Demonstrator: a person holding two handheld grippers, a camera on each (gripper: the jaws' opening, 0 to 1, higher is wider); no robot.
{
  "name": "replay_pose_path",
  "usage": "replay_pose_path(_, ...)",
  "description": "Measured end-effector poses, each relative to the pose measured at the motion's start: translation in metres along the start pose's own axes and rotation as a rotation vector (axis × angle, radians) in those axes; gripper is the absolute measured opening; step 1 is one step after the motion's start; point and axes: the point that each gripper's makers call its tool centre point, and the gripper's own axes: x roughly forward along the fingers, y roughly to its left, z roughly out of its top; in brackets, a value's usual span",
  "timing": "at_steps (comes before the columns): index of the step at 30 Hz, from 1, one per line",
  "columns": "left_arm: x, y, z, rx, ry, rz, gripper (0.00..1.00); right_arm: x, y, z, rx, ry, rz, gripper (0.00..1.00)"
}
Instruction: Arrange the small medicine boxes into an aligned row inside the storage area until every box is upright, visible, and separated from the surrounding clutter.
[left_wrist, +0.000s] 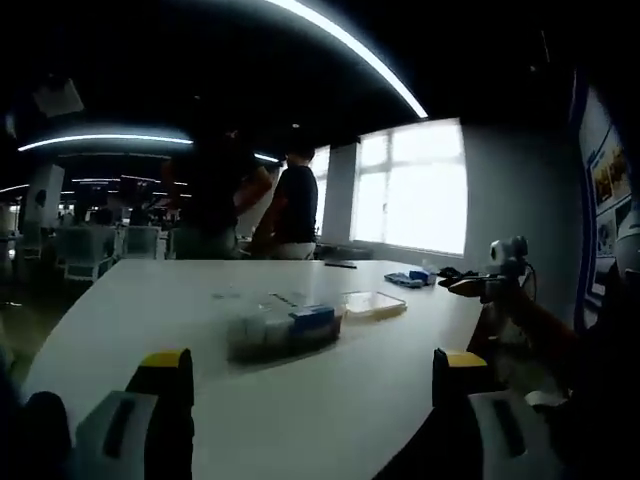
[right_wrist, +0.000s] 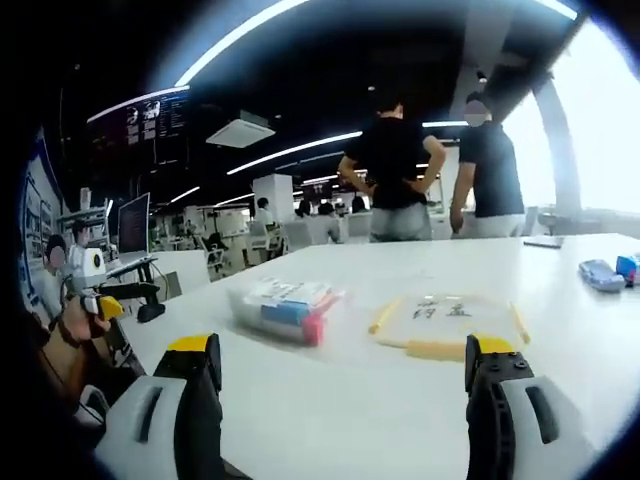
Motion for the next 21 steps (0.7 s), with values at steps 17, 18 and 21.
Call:
replay_pose_path(17, 0.003, -0.009, 0.012, -0.048, -0.011, -0.043, 0.99, 0.0, -0.034, -0.024, 0.184, 0.02, -0.005, 1.0)
replay_pose_path(18, 0.003, -0.008, 0.01, -0.044, -0.003, -0.038, 0.99, 0.0, -0.036, -0.025, 0.181, 0.027, -0.011, 1.0)
replay_pose_path(21, 0.003, -0.002, 0.003, -0.053, 0.017, -0.017, 0.99, 0.0, -0.042, -0.027, 0.18, 0.03, -0.022, 1.0)
